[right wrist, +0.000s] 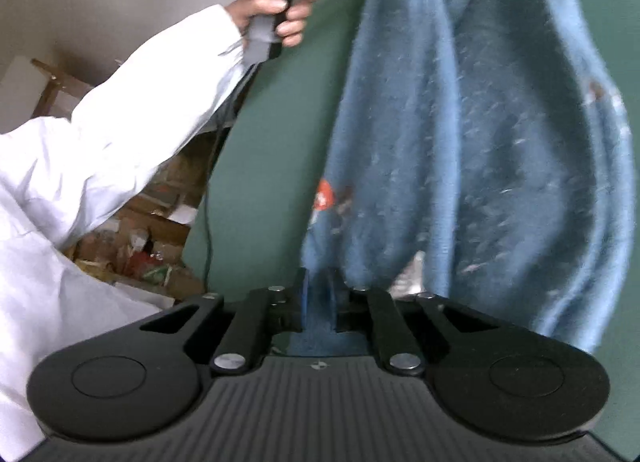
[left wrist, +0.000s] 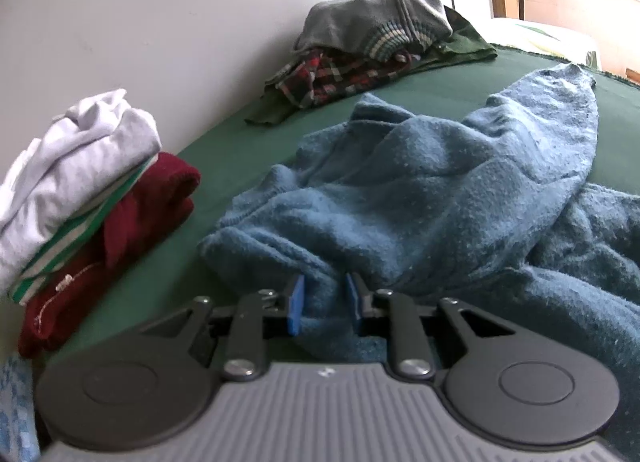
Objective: Fold clothes
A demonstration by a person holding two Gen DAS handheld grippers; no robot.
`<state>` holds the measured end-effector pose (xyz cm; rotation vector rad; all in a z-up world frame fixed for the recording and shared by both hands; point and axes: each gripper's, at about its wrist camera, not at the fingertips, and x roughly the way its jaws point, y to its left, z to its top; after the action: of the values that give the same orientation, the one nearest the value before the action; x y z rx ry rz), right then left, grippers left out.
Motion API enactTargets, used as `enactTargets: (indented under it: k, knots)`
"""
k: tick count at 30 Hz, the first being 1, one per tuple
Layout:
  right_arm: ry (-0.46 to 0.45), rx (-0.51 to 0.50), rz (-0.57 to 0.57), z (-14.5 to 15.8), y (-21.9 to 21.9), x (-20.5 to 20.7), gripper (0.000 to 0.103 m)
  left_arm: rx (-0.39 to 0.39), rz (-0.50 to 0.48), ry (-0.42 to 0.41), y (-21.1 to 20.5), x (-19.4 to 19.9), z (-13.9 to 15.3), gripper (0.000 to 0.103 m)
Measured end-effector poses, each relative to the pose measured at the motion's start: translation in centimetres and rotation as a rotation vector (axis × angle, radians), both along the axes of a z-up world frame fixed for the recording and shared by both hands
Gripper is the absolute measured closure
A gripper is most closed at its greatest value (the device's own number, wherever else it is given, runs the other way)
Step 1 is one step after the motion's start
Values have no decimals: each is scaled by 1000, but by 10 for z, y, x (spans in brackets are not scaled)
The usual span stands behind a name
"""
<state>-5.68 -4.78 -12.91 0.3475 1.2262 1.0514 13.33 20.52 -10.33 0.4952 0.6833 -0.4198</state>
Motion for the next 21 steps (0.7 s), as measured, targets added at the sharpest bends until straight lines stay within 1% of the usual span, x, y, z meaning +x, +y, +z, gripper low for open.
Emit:
enactTargets:
  k: [1,2,3,4,5,7,9,11,12,13,14,16,17,21]
  knots:
    - [-42,8,-45,12,-2,4,88,21,-5,-4,-4,-1,2,79]
    - [-83,16,-91,24,-3,8,77,43,-9,-8,-8,-1,4,79]
    - [-135,3,-166,32,-14,20,73,47,-14,-12,-12,-2,8,76]
    - [-191,-21,-258,39,-29,36,62,44,-20,-15,-17,-3,13,72]
    - [-236,-61,-364,42,-46,52,60,29,-26,-13,-22,-4,18,68]
    - [-264,-139,-601,44,-83,88,59,-9,-32,-1,-32,-4,27,56]
    - [-267,-149,-770,42,-117,118,60,-47,-31,15,-43,-1,32,55]
    - [-248,-154,-889,35,-145,143,60,-90,-25,38,-53,3,36,58]
    - [-223,-162,-943,32,-164,153,60,-116,-17,55,-57,7,36,62]
    - [-199,-159,-983,27,-174,161,60,-137,-12,73,-61,10,35,66]
    - [-176,-150,-1014,22,-179,168,59,-157,-8,92,-65,13,34,66]
    - [-127,-130,-1076,11,-188,181,59,-170,0,119,-73,18,29,67]
    - [-118,-122,-1099,7,-189,184,61,-175,5,132,-75,20,26,67]
    - [-125,-72,-1150,-4,-189,196,61,-202,26,171,-80,27,17,64]
